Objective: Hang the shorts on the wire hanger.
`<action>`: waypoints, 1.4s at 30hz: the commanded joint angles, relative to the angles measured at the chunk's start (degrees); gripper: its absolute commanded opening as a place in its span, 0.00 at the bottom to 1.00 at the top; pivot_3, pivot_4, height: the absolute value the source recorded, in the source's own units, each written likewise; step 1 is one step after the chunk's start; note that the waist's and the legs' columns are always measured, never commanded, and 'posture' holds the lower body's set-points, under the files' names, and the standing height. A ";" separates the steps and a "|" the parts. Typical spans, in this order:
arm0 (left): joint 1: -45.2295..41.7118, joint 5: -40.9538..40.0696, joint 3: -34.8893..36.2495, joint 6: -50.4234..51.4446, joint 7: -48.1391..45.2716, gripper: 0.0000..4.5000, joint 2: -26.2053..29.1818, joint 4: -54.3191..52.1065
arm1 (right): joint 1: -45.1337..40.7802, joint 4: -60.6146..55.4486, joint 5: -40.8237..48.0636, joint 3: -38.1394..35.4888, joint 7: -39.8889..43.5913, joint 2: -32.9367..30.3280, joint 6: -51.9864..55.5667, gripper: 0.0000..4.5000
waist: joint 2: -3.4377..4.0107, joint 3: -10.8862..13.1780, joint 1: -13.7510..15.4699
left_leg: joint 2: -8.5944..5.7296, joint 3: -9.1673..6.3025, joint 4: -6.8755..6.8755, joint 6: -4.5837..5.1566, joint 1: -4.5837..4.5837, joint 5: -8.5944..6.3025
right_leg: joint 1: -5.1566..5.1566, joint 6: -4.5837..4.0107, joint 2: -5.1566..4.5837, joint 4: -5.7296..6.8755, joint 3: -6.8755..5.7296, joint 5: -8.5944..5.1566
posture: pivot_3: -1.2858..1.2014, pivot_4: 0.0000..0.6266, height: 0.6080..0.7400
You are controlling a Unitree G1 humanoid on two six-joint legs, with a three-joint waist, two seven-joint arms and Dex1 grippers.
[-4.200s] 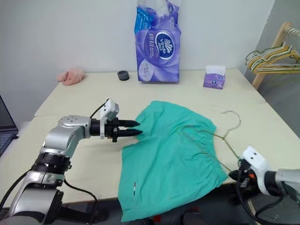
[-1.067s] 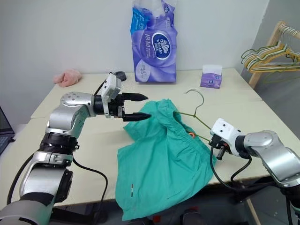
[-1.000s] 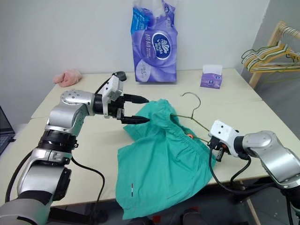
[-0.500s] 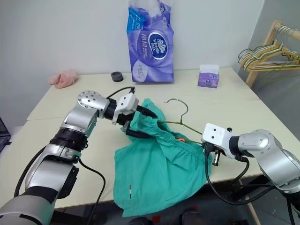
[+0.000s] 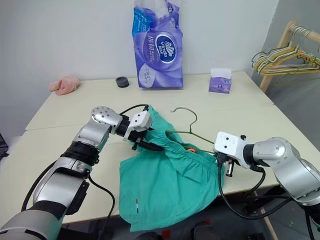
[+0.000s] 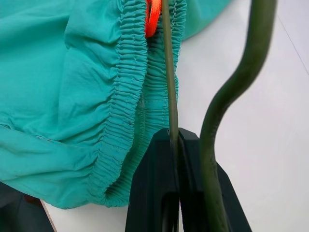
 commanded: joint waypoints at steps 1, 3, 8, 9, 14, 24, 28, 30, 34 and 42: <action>-0.48 -0.70 0.44 0.44 -0.39 0.18 -0.82 -1.94 | -1.22 -2.52 -0.77 -0.38 0.96 -0.46 -3.59 0.00 | 0.00 0.00 -0.01 | 0.00 0.00 0.00 0.00 0.00 0.00 | 0.00 0.00 0.00 0.00 0.00 0.00 | 0.43 0.02 1.00; -0.19 -0.73 0.46 0.50 -0.31 0.05 -0.89 -2.40 | -0.92 -2.61 -1.71 0.29 2.23 -1.06 -6.39 0.00 | 0.00 0.00 -0.01 | 0.00 0.00 0.00 0.00 0.00 0.00 | 0.00 0.00 0.00 0.00 0.00 0.00 | 0.43 0.02 1.00; 0.94 -0.67 0.44 0.91 -0.43 0.01 -0.54 -4.15 | -0.44 -1.71 -4.15 0.91 3.54 -2.02 -10.70 0.00 | 0.00 0.00 0.00 | 0.00 0.00 0.00 0.00 0.01 0.00 | 0.00 0.00 0.00 0.00 -0.01 0.00 | 0.44 0.02 1.00; 1.27 -0.59 0.39 0.97 -0.46 0.00 -0.35 -4.60 | -0.67 -1.28 -4.44 0.62 3.72 -2.12 -11.03 0.06 | 0.00 0.00 0.00 | 0.00 -0.01 0.00 0.00 0.00 0.00 | 0.00 0.00 -0.01 0.00 -0.01 0.00 | 0.44 0.02 1.00; 2.52 -0.05 0.05 0.79 -0.51 0.00 0.57 -6.16 | -0.55 1.93 -5.50 -2.19 7.45 -5.82 -15.14 0.39 | 0.01 0.00 0.08 | -0.01 -0.01 0.00 0.00 0.01 0.00 | 0.01 0.00 -0.01 0.00 -0.01 0.00 | 0.44 0.01 1.00; 3.87 0.45 0.26 0.78 0.53 0.00 1.18 -7.66 | 15.48 14.22 -3.12 -22.68 8.38 -12.31 -17.78 0.83 | -0.02 -0.03 0.23 | -0.02 0.00 0.00 0.00 0.03 0.00 | 0.05 0.00 -0.06 0.01 -0.03 0.00 | 0.44 0.02 1.00; 4.41 0.53 0.44 0.87 0.74 0.00 1.27 -8.23 | 28.31 8.26 7.92 -36.03 3.00 4.45 -6.50 0.83 | -0.44 -0.35 0.43 | 0.03 -0.16 -0.04 0.00 0.03 0.00 | 0.11 0.00 0.01 0.00 -0.13 0.00 | 0.44 0.02 1.00; 4.24 0.60 0.57 0.80 0.99 0.00 1.25 -7.98 | 31.68 3.69 11.28 -37.32 0.29 10.71 -3.84 0.83 | -0.19 -0.47 0.46 | 0.03 -0.21 -0.03 0.00 0.01 0.00 | 0.11 0.00 0.02 0.03 -0.14 0.00 | 0.44 0.02 1.00; 3.54 0.66 0.79 0.65 1.35 0.00 1.27 -7.05 | 38.06 -4.11 16.27 -35.10 -5.37 21.84 -1.49 0.83 | 0.20 -0.89 0.23 | -0.01 -0.12 0.02 0.00 0.06 0.00 | 0.12 0.01 -0.01 0.08 -0.03 0.00 | 0.44 0.03 1.00; 3.19 0.72 0.77 0.46 1.58 0.00 1.30 -6.41 | 36.67 -2.97 20.64 -28.96 -13.96 26.53 5.85 0.83 | -0.49 -1.31 1.06 | 0.02 -0.57 -0.05 -0.04 -0.13 -0.02 | 0.11 0.02 0.01 -0.17 -0.43 -0.02 | 0.44 0.04 1.00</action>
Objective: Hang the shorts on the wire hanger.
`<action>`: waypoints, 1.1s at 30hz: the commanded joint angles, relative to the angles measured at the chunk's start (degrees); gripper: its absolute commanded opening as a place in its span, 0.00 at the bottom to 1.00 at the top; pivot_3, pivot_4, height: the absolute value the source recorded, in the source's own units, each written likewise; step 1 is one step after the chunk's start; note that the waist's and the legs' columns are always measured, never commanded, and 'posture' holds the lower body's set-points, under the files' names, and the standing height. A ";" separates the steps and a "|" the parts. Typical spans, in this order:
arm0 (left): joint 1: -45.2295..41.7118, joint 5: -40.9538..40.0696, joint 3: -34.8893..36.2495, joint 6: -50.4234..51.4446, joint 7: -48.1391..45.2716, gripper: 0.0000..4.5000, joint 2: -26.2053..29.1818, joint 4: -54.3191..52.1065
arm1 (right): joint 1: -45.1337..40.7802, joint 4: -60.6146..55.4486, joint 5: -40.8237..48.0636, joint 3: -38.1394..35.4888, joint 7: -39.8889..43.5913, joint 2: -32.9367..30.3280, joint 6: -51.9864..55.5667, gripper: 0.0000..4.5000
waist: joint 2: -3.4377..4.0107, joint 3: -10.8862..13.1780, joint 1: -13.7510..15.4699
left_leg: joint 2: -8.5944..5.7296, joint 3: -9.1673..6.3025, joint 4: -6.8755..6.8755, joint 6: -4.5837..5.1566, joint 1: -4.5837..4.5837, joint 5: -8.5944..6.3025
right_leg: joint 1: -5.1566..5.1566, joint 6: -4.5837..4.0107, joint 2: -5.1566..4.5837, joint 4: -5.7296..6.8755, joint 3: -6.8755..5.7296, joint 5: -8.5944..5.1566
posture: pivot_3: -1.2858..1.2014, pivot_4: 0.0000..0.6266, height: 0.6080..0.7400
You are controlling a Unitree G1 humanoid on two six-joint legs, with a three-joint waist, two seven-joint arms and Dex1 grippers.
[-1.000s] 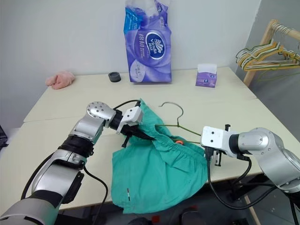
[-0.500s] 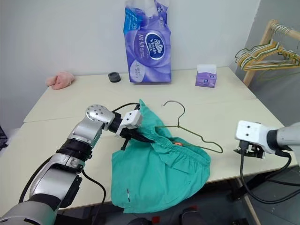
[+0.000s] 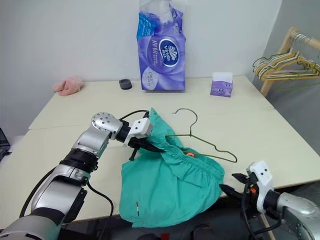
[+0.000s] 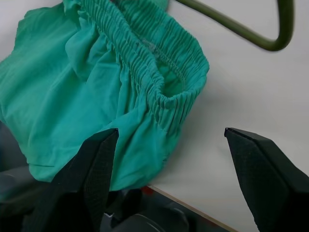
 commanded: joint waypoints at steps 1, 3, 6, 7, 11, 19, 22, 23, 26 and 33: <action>-1.60 -0.39 0.81 -0.58 0.30 0.00 0.29 -0.24 | -1.93 1.29 0.26 2.35 -2.62 0.97 -0.15 0.83 | 0.01 -0.01 0.29 | 0.00 -0.01 0.00 0.00 0.00 0.00 | 0.00 0.00 0.00 0.01 -0.01 0.00 | 0.44 0.04 1.00; -1.66 -0.34 0.79 -0.71 0.31 0.00 0.27 -0.07 | -2.63 2.67 -0.04 3.57 -2.76 0.26 -0.61 0.83 | 0.09 0.00 0.73 | 0.00 -0.01 0.00 -0.01 0.02 0.00 | 0.00 -0.02 0.00 0.06 -0.01 -0.01 | 0.44 0.04 1.00; -1.86 -0.27 0.89 -0.99 0.53 0.00 0.24 0.37 | -4.78 5.23 0.34 5.54 -2.16 -1.60 0.86 0.83 | 0.22 -0.01 0.73 | -0.03 0.01 0.03 -0.01 0.05 0.01 | 0.02 -0.03 0.00 0.12 0.01 -0.02 | 0.44 0.04 1.00; -1.89 -0.25 0.91 -1.07 0.58 0.00 0.24 0.42 | -5.30 5.93 0.09 5.95 -2.16 -2.09 0.83 0.83 | 0.24 -0.02 0.71 | -0.04 0.04 0.05 -0.01 0.08 0.02 | 0.04 -0.03 0.00 0.13 0.04 -0.02 | 0.44 0.04 1.00; -1.72 -0.36 1.07 -1.14 0.75 0.00 0.39 0.31 | -7.04 6.61 3.47 5.08 -2.67 -0.43 2.16 0.80 | 0.25 -0.03 0.71 | -0.05 0.04 0.06 0.00 0.11 0.02 | 0.06 -0.02 0.01 0.15 0.03 -0.02 | 0.44 0.03 1.00; -1.40 -0.53 1.41 -1.03 0.98 0.00 0.96 0.21 | -9.40 6.93 3.64 7.65 -5.88 0.87 1.79 0.24 | 0.26 -0.04 0.70 | -0.05 0.04 0.06 0.00 0.11 0.02 | 0.05 -0.02 0.01 0.16 0.04 -0.02 | 0.44 0.03 1.00; -1.42 -0.76 1.74 -0.75 1.28 0.00 1.30 0.37 | -9.86 6.97 2.69 7.45 -6.52 0.20 0.03 0.00 | 0.26 -0.03 0.70 | -0.05 0.04 0.06 0.00 0.11 0.02 | 0.05 -0.02 0.01 0.16 0.05 -0.02 | 0.44 0.04 1.00; -1.42 -0.85 1.85 -0.62 1.40 0.00 1.41 0.41 | -10.03 7.04 2.80 7.08 -6.66 0.19 -0.23 0.00 | 0.26 -0.04 0.69 | -0.05 0.04 0.06 0.00 0.10 0.02 | 0.05 -0.02 0.01 0.16 0.05 -0.02 | 0.44 0.04 1.00; -1.13 -1.19 2.20 -0.26 1.19 0.00 2.21 0.28 | -9.82 6.58 2.23 5.43 -6.22 -1.91 -1.56 0.00 | 0.28 -0.02 0.68 | -0.05 0.04 0.06 0.00 0.11 0.02 | 0.05 -0.02 0.01 0.16 0.05 -0.02 | 0.44 0.04 1.00; -0.13 -2.75 2.02 3.13 -2.07 0.00 4.86 -2.05 | -7.46 7.93 3.12 0.68 -4.81 -4.86 -2.37 0.00 | 0.29 -0.02 0.67 | -0.05 0.04 0.06 0.00 0.10 0.02 | 0.06 -0.02 0.01 0.15 0.04 -0.02 | 0.44 0.04 1.00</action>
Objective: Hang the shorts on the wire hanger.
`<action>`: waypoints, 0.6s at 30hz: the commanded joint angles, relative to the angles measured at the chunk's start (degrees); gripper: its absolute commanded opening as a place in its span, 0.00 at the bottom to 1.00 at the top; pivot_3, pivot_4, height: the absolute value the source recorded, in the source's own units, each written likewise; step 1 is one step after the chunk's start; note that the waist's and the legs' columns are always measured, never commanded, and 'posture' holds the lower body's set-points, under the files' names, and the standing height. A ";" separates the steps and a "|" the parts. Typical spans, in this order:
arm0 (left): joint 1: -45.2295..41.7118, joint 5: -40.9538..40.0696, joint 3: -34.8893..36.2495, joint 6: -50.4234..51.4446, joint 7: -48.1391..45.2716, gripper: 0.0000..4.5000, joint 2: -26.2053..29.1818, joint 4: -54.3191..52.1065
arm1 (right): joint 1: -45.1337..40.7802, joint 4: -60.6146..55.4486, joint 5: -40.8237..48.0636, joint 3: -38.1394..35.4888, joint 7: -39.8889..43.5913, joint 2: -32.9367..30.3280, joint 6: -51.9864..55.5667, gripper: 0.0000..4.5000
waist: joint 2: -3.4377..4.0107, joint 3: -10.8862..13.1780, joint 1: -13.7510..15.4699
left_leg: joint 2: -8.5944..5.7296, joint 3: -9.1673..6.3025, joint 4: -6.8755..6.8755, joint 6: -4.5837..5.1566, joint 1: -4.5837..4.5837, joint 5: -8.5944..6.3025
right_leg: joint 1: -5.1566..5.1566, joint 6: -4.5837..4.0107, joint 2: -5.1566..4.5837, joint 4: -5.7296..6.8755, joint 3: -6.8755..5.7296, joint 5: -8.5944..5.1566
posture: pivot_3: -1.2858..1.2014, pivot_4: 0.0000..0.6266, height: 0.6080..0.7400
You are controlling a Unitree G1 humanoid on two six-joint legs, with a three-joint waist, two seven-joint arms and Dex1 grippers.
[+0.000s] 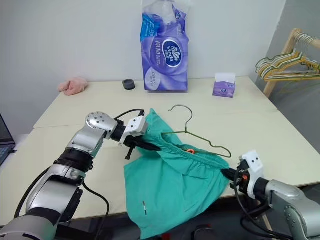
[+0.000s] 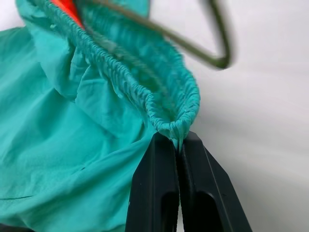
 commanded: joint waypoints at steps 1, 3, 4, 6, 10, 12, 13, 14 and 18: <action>-0.56 -1.33 1.54 1.21 -2.13 0.00 2.29 -1.78 | 0.74 0.31 0.61 -3.60 0.94 -1.90 -1.09 0.00 | 0.01 0.01 -0.03 | 0.00 0.00 0.00 0.00 0.00 0.00 | 0.00 0.00 0.00 0.00 0.01 0.00 | 0.44 0.04 1.00; -0.70 -1.57 0.89 1.56 -2.56 0.00 2.92 -1.85 | 0.62 0.32 0.99 -4.00 1.15 -2.38 -0.98 0.00 | 0.02 0.02 -0.07 | 0.00 0.02 0.00 0.00 0.00 0.00 | 0.01 0.00 0.00 0.00 0.02 0.00 | 0.43 0.05 1.00; -0.70 -1.89 0.37 1.80 -2.62 0.00 3.26 -2.04 | 0.54 0.39 1.11 -4.13 1.16 -2.55 -0.98 0.00 | 0.04 0.03 -0.08 | 0.00 0.02 0.00 0.00 0.01 0.00 | 0.01 0.00 0.00 0.00 0.02 0.00 | 0.43 0.06 1.00; -0.78 -2.37 -0.42 2.09 -2.68 0.00 3.76 -2.35 | 0.43 0.58 1.34 -4.33 1.10 -2.90 -0.99 0.00 | 0.07 0.04 -0.09 | 0.00 0.02 0.00 0.01 0.01 0.00 | 0.01 0.00 0.00 0.00 0.02 0.00 | 0.43 0.05 1.00; -0.94 -2.56 -2.32 1.45 -2.68 0.00 4.78 -2.32 | 0.91 1.21 1.70 -4.83 1.17 -3.32 -1.01 0.00 | 0.07 0.04 -0.07 | 0.00 0.02 0.00 0.01 0.00 0.00 | 0.01 0.00 0.00 0.00 0.03 0.00 | 0.43 0.05 1.00; -0.90 -2.89 -3.65 0.89 -2.68 0.00 5.56 -2.42 | 1.29 1.01 2.09 -5.22 1.32 -3.63 -0.77 0.00 | 0.08 0.07 -0.08 | 0.00 0.02 0.00 0.01 0.00 0.00 | 0.01 0.00 0.00 -0.01 0.03 0.00 | 0.43 0.06 1.00; -0.86 -3.25 -3.87 1.09 -2.68 0.00 5.68 -2.55 | 1.58 1.02 2.23 -5.46 1.38 -3.76 -0.72 0.00 | 0.09 0.07 -0.09 | 0.00 0.02 0.00 0.01 0.00 0.00 | 0.01 0.00 0.00 -0.01 0.03 0.00 | 0.43 0.06 1.00; -0.86 -3.65 -3.93 1.36 -2.68 0.00 5.73 -2.66 | 1.85 1.15 2.35 -5.71 1.43 -3.88 -0.72 0.00 | 0.10 0.08 -0.07 | 0.00 0.02 0.00 0.01 0.01 0.00 | 0.01 0.00 0.00 -0.01 0.03 0.00 | 0.43 0.06 1.00; -1.15 -4.82 -3.14 2.91 -2.68 0.00 5.30 -2.84 | 3.22 2.18 2.87 -6.13 2.06 -4.90 -0.12 0.00 | 0.10 0.08 -0.06 | 0.00 0.02 0.00 0.01 0.00 0.00 | 0.02 0.01 0.00 -0.02 0.03 0.00 | 0.43 0.06 1.00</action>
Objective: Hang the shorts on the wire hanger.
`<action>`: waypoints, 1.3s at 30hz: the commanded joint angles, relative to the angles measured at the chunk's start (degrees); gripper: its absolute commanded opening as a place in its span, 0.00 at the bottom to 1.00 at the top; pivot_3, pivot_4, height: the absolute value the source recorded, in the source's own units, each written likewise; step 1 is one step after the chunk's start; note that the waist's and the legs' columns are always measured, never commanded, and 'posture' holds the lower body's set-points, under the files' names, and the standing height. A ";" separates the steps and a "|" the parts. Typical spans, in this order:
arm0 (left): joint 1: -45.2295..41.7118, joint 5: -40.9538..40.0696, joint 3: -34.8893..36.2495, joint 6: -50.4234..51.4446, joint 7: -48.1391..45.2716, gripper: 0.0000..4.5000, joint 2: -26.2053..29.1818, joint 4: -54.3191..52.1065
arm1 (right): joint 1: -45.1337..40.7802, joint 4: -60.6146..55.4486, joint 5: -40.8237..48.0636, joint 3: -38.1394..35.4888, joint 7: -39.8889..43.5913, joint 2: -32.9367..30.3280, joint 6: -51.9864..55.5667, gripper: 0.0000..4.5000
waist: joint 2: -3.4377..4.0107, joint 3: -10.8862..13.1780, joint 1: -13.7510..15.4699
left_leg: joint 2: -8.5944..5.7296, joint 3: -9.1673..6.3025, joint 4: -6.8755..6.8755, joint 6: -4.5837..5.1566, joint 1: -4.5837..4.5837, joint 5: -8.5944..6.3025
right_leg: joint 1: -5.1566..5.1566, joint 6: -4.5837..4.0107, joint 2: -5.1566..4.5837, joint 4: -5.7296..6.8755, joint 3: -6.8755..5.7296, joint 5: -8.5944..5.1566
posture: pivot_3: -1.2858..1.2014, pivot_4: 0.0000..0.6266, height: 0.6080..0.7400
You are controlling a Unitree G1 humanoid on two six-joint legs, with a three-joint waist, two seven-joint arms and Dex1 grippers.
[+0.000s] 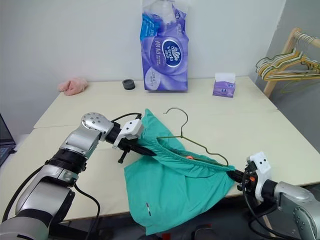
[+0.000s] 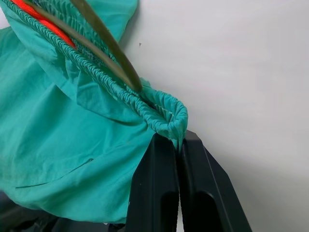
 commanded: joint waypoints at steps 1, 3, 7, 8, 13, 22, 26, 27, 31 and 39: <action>-1.36 -0.61 1.24 0.77 -0.33 0.00 1.54 -0.80 | 0.75 1.02 -0.38 -3.33 0.00 -1.99 0.01 0.00 | 0.00 0.00 -0.04 | 0.00 0.00 0.00 0.00 0.00 0.00 | 0.00 0.00 0.00 0.00 0.00 0.00 | 0.43 0.06 1.00; -1.31 0.15 0.93 -0.23 -0.33 0.00 1.72 -0.60 | 1.07 0.75 0.28 -3.41 0.03 -2.09 0.21 0.00 | 0.01 0.00 -0.05 | 0.00 0.00 0.00 0.00 0.01 0.00 | 0.00 0.00 0.00 0.01 0.00 0.00 | 0.43 0.06 1.00; -1.16 -0.37 0.87 0.40 -0.33 0.00 1.75 -1.10 | 1.28 0.74 0.85 -3.68 -0.31 -2.20 0.52 0.00 | 0.01 0.00 -0.05 | 0.01 0.00 0.00 0.00 0.00 0.00 | 0.00 0.00 0.01 0.00 0.00 0.00 | 0.43 0.06 1.00; -1.11 -0.92 0.79 1.06 -0.33 0.00 1.89 -1.60 | 1.40 0.94 1.03 -3.82 -0.26 -2.33 0.83 0.00 | 0.01 0.00 -0.05 | 0.01 0.00 0.00 0.00 0.00 0.00 | 0.00 0.00 0.02 0.00 0.00 0.00 | 0.43 0.06 1.00; -1.10 -2.40 0.66 3.39 -0.33 0.00 2.50 -3.25 | 1.88 1.62 1.15 -3.96 -0.17 -2.76 1.31 0.00 | 0.02 0.01 -0.01 | 0.00 0.00 0.00 0.00 0.00 0.00 | 0.01 0.00 0.01 -0.01 0.00 0.00 | 0.43 0.06 1.00; -0.53 -1.18 -1.90 0.94 -0.33 0.00 4.61 -3.45 | 1.62 1.75 2.27 -4.64 -0.09 -4.02 1.75 0.00 | 0.05 0.03 -0.02 | 0.01 0.00 -0.01 0.00 0.01 0.00 | 0.01 0.01 0.02 -0.02 0.00 -0.01 | 0.43 0.07 1.00; -0.62 0.21 -1.89 -0.65 -0.33 0.00 4.37 -2.23 | 1.69 1.34 3.10 -5.43 0.24 -5.07 2.19 0.00 | 0.06 0.04 0.05 | 0.00 0.00 -0.01 0.00 0.00 0.00 | 0.02 0.01 0.02 -0.03 0.00 -0.01 | 0.43 0.07 1.00; -0.70 0.93 -1.66 -1.28 0.02 0.00 3.99 -1.57 | 1.69 0.98 3.25 -5.59 0.35 -5.36 2.36 0.00 | 0.06 0.04 0.04 | 0.00 0.00 -0.01 0.00 0.01 0.00 | 0.02 0.01 0.02 -0.03 0.00 -0.01 | 0.43 0.07 1.00; -0.87 3.19 -1.23 -3.84 2.27 0.00 2.79 0.60 | 1.40 -2.47 4.18 -6.18 1.15 -8.14 3.33 0.00 | 0.11 0.11 0.03 | 0.00 0.03 -0.01 0.00 0.01 0.00 | 0.02 0.01 0.02 -0.03 0.02 -0.01 | 0.43 0.07 1.00; 1.40 5.45 -0.88 -5.20 9.36 0.00 -1.30 -2.18 | -7.50 -8.80 2.85 -0.19 0.86 -16.09 4.46 0.00 | 0.16 0.17 -0.05 | 0.01 0.05 -0.01 0.01 0.01 0.00 | 0.02 0.03 0.02 -0.06 0.04 -0.03 | 0.42 0.07 1.00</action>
